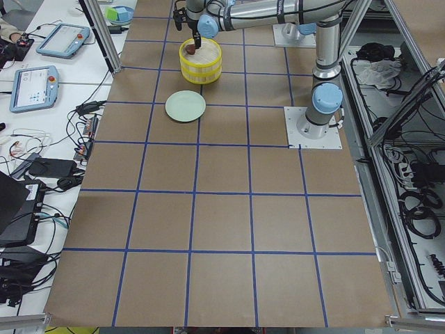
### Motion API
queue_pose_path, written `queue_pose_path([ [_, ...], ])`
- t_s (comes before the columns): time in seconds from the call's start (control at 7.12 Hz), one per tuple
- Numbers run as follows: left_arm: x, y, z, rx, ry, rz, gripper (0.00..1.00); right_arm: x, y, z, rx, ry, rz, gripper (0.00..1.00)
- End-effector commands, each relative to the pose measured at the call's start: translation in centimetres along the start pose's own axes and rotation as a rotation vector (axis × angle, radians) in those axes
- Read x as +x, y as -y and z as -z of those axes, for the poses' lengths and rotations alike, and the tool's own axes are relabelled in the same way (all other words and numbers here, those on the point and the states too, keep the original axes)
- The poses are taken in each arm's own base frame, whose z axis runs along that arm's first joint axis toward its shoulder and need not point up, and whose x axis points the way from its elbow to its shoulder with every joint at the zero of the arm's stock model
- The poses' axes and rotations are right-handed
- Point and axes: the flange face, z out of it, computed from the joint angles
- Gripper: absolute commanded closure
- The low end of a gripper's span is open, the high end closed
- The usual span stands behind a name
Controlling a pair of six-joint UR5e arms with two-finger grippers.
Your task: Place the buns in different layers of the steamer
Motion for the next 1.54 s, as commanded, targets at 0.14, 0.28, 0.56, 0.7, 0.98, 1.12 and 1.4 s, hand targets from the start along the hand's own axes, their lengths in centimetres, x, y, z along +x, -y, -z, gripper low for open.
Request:
queue_pose_path([
  [0.14, -6.8, 1.4, 6.7, 0.025, 0.145, -0.143, 0.00, 1.4, 0.6, 0.1, 0.013, -0.011, -0.029, 0.00],
  [0.28, -7.5, 1.3, 9.9, 0.048, 0.160, -0.132, 0.00, 2.6, 0.7, 0.3, 0.011, -0.009, -0.053, 0.00],
  [0.56, -9.7, -0.5, 14.0, 0.038, 0.296, -0.194, 0.00, 2.5, 0.4, 0.5, 0.011, -0.009, -0.063, 0.00],
  [0.7, -9.7, -1.9, 15.5, 0.058, 0.290, -0.197, 0.00, 2.6, 0.4, 0.6, 0.014, -0.010, -0.063, 0.00],
  [0.98, -9.1, -3.8, 17.6, 0.086, 0.272, -0.200, 0.00, 2.6, 0.4, 0.6, 0.014, -0.012, -0.063, 0.00],
  [1.12, -8.5, -4.5, 18.2, 0.086, 0.207, -0.194, 0.00, 2.6, 0.4, 0.6, 0.012, -0.012, -0.063, 0.00],
  [1.4, -8.4, -5.6, 18.9, 0.070, 0.184, -0.196, 0.00, 2.6, 0.4, 0.6, 0.011, -0.012, -0.063, 0.00],
])
